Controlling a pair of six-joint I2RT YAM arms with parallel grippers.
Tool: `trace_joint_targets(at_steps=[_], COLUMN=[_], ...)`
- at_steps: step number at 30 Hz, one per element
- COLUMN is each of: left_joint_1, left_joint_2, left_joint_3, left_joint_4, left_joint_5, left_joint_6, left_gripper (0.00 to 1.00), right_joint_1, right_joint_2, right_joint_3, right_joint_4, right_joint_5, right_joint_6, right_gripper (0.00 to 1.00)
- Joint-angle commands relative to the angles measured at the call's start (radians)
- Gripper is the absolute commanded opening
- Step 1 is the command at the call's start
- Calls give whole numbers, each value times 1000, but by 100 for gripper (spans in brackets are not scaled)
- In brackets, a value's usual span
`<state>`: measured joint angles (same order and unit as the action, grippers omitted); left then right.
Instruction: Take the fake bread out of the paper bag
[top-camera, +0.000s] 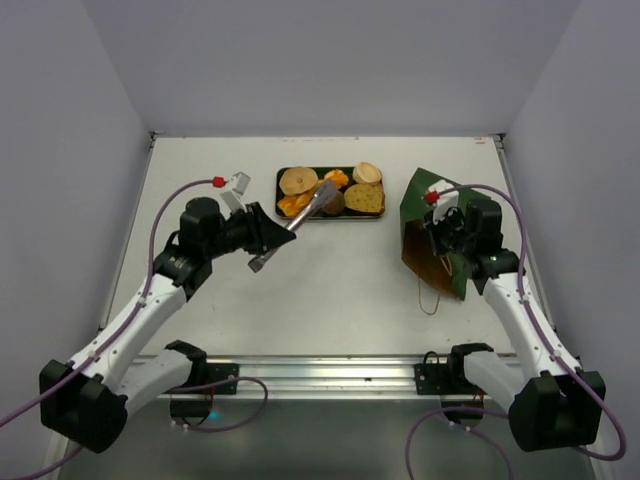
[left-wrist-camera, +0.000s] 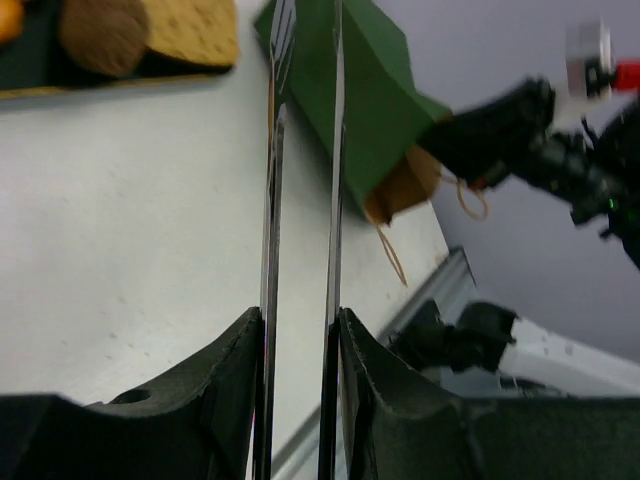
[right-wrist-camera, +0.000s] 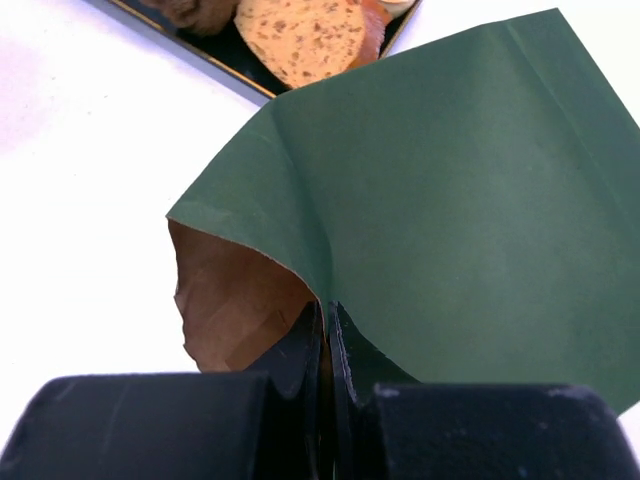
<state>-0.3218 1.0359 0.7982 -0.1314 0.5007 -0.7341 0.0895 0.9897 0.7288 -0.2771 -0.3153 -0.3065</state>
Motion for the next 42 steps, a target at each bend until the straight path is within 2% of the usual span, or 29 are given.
trace_joint_targets(at_steps=[1, 8, 14, 15, 18, 24, 33, 42], left_joint_1=[-126, -290, -446, -506, -630, -733, -764, -766], left_joint_2=[-100, -338, -364, -350, -260, -13, 300, 507], left_joint_3=[-94, -273, -341, -343, -320, -245, -76, 58], left_joint_4=[12, 55, 167, 180, 248, 407, 519, 524], left_joint_5=[22, -40, -126, -146, -244, -350, -393, -416], left_joint_6=[-33, -157, -248, -261, -287, -338, -415, -488], left_gripper=[38, 37, 37, 37, 36, 36, 37, 38], right_joint_1=[-5, -2, -1, 0, 6, 36, 56, 78], right_joint_2=[18, 116, 161, 161, 158, 129, 67, 53], right_joint_3=[86, 181, 193, 192, 172, 98, -6, -8], right_joint_4=[-33, -59, -51, -48, -19, 62, 162, 188], right_joint_5=[-90, -104, -38, -31, 1, 85, 143, 176], right_joint_6=[-94, -40, -39, -34, 7, 84, 159, 196], right_gripper=[3, 7, 9, 9, 8, 6, 4, 4])
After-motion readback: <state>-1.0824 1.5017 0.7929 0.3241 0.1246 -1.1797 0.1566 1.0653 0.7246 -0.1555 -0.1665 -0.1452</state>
